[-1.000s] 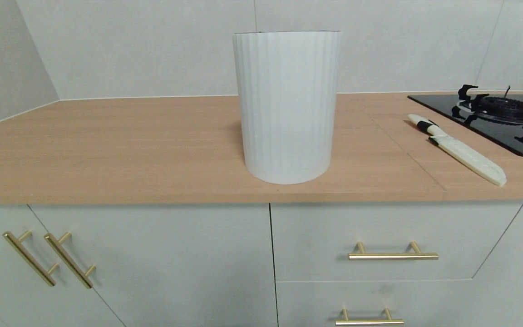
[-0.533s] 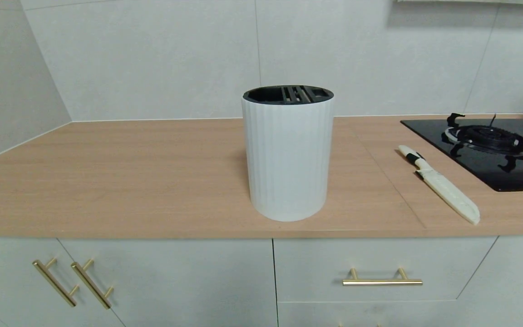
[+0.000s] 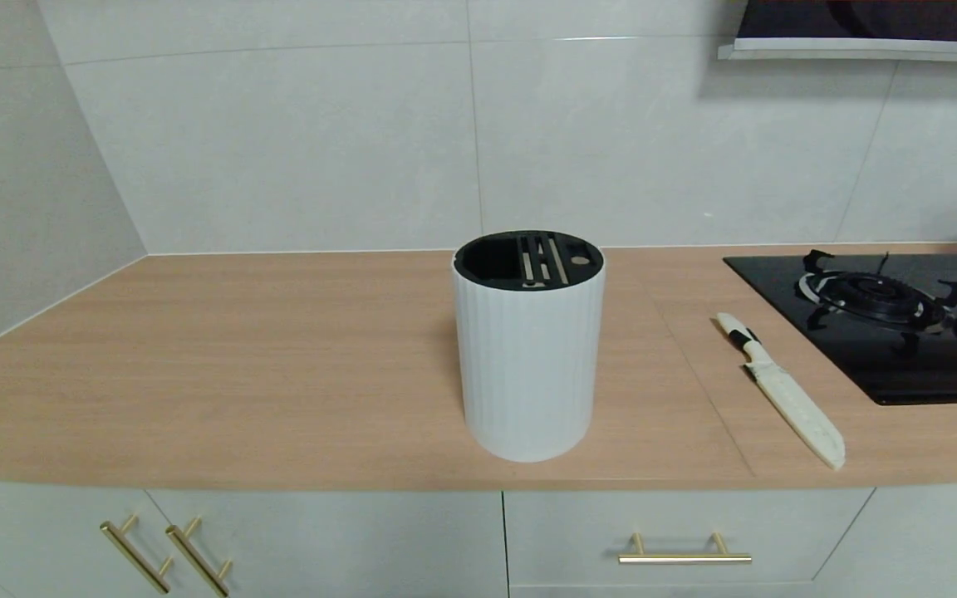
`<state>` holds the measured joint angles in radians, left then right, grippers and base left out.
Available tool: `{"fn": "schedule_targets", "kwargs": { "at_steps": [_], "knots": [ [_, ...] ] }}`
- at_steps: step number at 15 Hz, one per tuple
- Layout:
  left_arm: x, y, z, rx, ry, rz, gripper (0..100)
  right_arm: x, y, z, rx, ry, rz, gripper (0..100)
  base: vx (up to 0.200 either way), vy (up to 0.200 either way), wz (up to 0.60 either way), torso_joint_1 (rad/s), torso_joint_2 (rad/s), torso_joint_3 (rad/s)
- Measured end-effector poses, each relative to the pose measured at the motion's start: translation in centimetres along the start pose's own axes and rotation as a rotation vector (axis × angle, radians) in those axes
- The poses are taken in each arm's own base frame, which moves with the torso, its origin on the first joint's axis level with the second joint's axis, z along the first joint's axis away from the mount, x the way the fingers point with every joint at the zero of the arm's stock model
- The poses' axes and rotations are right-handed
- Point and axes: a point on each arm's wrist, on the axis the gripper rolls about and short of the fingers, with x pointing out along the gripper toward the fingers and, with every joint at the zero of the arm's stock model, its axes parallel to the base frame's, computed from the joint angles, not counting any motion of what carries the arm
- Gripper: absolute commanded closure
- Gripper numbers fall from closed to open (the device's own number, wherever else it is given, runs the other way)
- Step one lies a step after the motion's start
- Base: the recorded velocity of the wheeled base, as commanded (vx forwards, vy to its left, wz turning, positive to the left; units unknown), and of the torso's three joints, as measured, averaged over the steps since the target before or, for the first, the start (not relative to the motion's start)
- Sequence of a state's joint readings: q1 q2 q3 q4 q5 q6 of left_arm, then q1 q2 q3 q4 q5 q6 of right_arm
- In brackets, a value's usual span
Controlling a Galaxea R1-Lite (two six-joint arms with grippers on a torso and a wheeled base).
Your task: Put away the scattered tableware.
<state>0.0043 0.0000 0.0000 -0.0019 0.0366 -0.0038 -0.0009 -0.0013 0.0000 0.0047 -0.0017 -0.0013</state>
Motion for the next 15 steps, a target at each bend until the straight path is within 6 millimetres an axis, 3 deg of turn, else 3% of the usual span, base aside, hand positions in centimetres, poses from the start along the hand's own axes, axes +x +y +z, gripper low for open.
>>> {"fn": "schedule_targets", "kwargs": {
  "at_steps": [15],
  "knots": [
    [0.0,0.0,0.0,0.0,0.0,0.0,0,0.0,0.0,0.0,0.0,0.0,0.0,0,0.0,0.0,0.0,0.257,-0.55,-0.291]
  ]
}}
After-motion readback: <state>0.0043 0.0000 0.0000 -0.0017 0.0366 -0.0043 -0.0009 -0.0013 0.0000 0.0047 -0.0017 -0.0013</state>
